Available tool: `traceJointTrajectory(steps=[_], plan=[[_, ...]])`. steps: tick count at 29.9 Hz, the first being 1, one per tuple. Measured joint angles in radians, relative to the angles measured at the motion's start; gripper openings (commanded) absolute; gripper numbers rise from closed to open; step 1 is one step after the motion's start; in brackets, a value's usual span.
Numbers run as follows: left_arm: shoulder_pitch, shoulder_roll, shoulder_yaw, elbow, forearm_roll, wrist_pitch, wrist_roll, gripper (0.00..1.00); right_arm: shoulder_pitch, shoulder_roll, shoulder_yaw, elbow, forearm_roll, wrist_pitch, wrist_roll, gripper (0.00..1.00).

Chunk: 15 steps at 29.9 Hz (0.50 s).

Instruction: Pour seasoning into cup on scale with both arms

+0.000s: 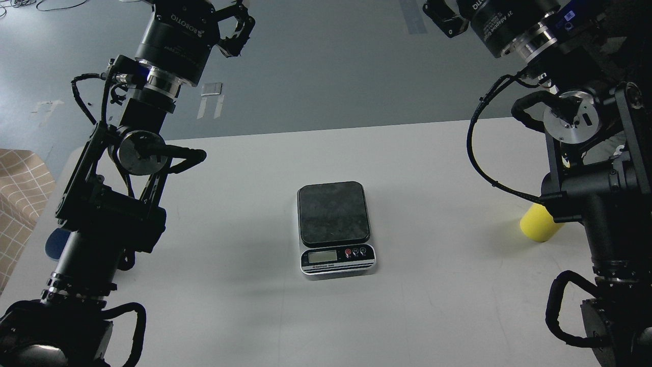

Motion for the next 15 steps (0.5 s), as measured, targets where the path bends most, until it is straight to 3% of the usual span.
traceJointTrajectory(steps=[15], plan=[[0.006,-0.009,0.002,0.005,-0.001,0.004,-0.002,0.99,-0.003,0.0,0.007,0.001,0.0,-0.003,0.0,0.99]])
